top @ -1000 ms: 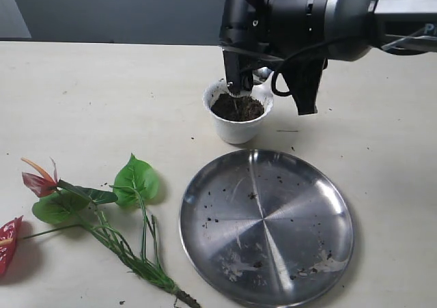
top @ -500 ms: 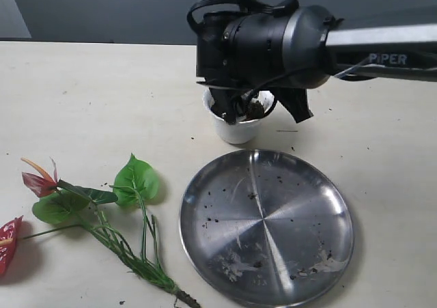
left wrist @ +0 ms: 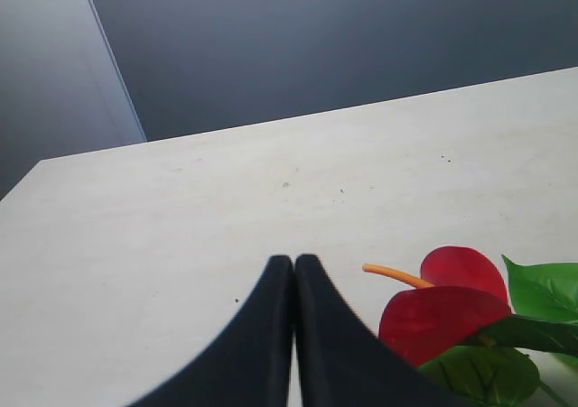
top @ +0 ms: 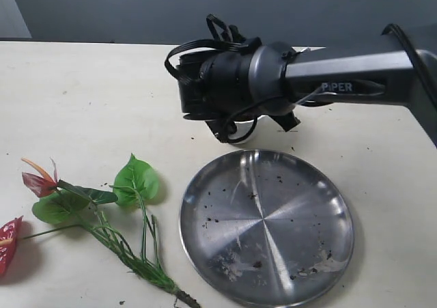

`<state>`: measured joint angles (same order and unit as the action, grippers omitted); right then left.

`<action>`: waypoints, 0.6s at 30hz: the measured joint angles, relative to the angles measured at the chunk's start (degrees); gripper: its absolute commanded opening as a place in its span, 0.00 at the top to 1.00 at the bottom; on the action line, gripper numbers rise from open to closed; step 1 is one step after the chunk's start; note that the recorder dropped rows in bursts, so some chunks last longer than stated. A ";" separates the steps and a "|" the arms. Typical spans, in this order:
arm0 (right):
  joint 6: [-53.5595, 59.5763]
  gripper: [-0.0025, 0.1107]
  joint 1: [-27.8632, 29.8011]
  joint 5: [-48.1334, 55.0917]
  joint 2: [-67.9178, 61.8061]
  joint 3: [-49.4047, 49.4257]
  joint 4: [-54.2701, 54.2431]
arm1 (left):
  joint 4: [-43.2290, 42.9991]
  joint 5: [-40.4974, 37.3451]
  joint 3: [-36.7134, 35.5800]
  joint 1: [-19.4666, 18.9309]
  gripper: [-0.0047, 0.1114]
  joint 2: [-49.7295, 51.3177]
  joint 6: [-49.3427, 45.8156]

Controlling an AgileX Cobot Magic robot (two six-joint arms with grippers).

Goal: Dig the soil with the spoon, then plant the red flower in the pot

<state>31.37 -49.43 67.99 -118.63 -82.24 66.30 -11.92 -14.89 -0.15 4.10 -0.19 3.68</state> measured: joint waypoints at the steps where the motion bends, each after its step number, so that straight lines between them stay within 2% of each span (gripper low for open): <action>1: -1.33 0.98 0.00 -0.23 0.00 0.17 1.47 | 0.00 0.00 0.00 0.00 0.95 0.00 0.00; 5: -5.53 0.98 0.34 -0.72 0.66 0.15 5.86 | 0.00 0.00 0.00 0.00 0.95 0.00 0.00; 12: -11.70 0.98 2.33 0.96 2.71 -2.01 4.81 | 0.00 0.00 0.00 0.00 0.95 0.00 0.00; 15: -15.11 0.98 3.17 1.08 4.47 -2.28 -0.47 | 0.00 0.00 0.00 0.00 0.95 0.00 0.00; 18: -16.19 0.98 4.40 1.15 7.39 -2.28 -12.33 | 0.00 0.00 0.00 0.00 0.95 0.00 0.00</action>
<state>15.18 -45.04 69.14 -111.24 -84.52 53.97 -11.92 -14.89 -0.15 4.10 -0.19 3.68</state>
